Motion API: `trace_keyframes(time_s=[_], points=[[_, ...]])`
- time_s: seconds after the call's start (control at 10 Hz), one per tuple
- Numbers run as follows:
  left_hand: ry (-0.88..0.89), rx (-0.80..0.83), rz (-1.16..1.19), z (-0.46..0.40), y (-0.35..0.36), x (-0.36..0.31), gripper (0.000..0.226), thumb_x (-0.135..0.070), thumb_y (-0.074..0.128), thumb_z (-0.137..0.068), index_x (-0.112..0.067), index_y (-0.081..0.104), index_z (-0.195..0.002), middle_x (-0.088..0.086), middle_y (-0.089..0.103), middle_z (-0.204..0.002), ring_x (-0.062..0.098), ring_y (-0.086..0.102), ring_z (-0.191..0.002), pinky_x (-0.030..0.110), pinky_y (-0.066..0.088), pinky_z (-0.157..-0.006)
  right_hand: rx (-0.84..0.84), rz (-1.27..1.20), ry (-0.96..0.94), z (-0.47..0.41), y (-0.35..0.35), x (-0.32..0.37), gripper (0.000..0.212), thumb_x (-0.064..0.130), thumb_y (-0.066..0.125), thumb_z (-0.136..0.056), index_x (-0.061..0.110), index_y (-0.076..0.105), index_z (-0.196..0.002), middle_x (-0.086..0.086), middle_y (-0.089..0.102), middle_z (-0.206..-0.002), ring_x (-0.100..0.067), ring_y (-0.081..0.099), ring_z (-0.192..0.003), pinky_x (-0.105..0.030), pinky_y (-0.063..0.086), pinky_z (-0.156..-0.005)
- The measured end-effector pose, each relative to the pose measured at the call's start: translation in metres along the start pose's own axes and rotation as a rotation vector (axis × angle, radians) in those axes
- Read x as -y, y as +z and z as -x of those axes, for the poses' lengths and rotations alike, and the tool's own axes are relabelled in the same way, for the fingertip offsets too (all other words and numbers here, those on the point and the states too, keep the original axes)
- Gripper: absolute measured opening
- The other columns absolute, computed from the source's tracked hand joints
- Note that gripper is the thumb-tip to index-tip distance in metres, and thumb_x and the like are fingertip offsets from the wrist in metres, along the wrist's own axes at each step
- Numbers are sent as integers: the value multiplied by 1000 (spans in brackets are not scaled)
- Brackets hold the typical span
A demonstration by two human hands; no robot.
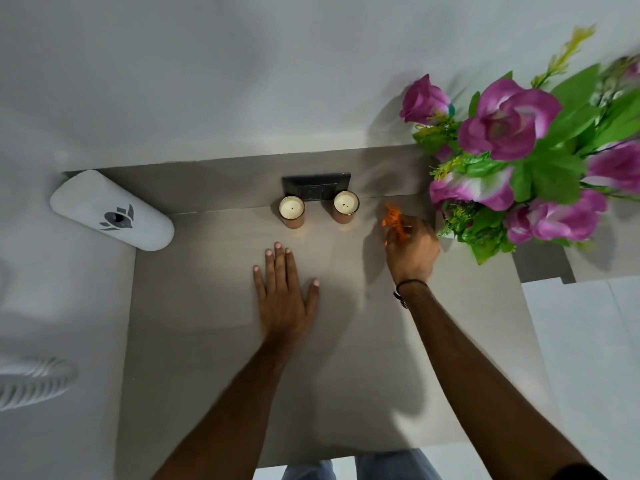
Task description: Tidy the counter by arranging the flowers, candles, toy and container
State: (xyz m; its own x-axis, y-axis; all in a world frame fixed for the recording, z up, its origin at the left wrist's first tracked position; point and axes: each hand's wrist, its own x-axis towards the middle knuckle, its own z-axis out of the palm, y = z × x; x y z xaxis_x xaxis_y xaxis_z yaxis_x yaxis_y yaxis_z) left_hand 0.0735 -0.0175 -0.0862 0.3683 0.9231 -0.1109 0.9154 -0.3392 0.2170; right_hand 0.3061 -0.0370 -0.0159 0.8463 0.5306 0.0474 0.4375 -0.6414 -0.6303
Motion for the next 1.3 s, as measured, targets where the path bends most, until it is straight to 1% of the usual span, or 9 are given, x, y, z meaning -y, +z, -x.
trace_keyframes(time_s=[0.2,0.4,0.6,0.8,0.9,1.0,1.1,1.2,1.3], points=[[2,-15,6,2,-1,2,82,-60,31,-104,-10,14,-167,12,13,-179,29,8,-166,58,13,-134,7,-91,58,-9,4,13,34,30,71,-78,18,68,-111,-6,72,-108,-28,69,-98,-41,56,-85],[4,11,-26,1,-2,3,83,-62,24,-104,-10,11,-167,11,10,-179,29,6,-167,58,13,-134,-207,-204,150,26,-24,-31,47,44,74,-72,8,66,-100,-6,70,-98,-24,65,-92,-36,53,-82],[17,-15,-37,1,2,5,83,-61,27,-104,-8,14,-167,13,14,-178,30,10,-166,58,14,-134,-238,-245,414,6,-41,-62,86,59,82,-50,11,53,-116,-10,63,-112,-29,60,-104,-42,54,-91],[25,-13,-51,0,7,8,84,-61,26,-103,-9,12,-167,13,13,-178,31,9,-166,59,14,-133,-54,-371,434,-36,-39,-70,96,64,71,-46,9,65,-124,-6,69,-126,10,63,-92,-15,50,-98],[20,-8,-56,-1,7,8,84,-62,24,-103,-9,12,-167,13,13,-178,31,10,-166,59,14,-133,-60,-380,472,-51,-45,-76,68,47,78,-59,14,68,-118,3,69,-119,-9,63,-107,-11,43,-97],[29,-7,-70,-1,9,8,84,-63,23,-103,-9,11,-167,13,13,-178,31,9,-166,59,14,-134,121,-186,522,-64,-50,-99,49,29,57,-94,3,55,-136,-12,53,-145,-23,46,-135,-15,27,-116],[30,7,-63,-2,6,9,85,-64,20,-103,-9,9,-167,12,10,-179,31,7,-166,58,11,-134,231,-33,497,-65,-59,-100,49,32,51,-98,0,54,-135,-17,52,-144,-28,47,-135,-37,30,-117],[35,52,-31,-1,-1,10,84,-62,20,-103,-9,7,-167,12,7,-179,30,4,-166,59,10,-134,65,-83,448,-44,-61,-90,64,52,78,-69,10,66,-116,-10,68,-122,-24,60,-115,-31,45,-103],[68,37,-31,3,-12,11,81,-59,14,-104,-9,6,-168,12,1,-180,32,-1,-167,63,11,-133,-37,-193,474,12,-66,-84,91,50,86,-59,11,48,-133,-10,60,-131,-26,56,-123,-39,46,-107]])
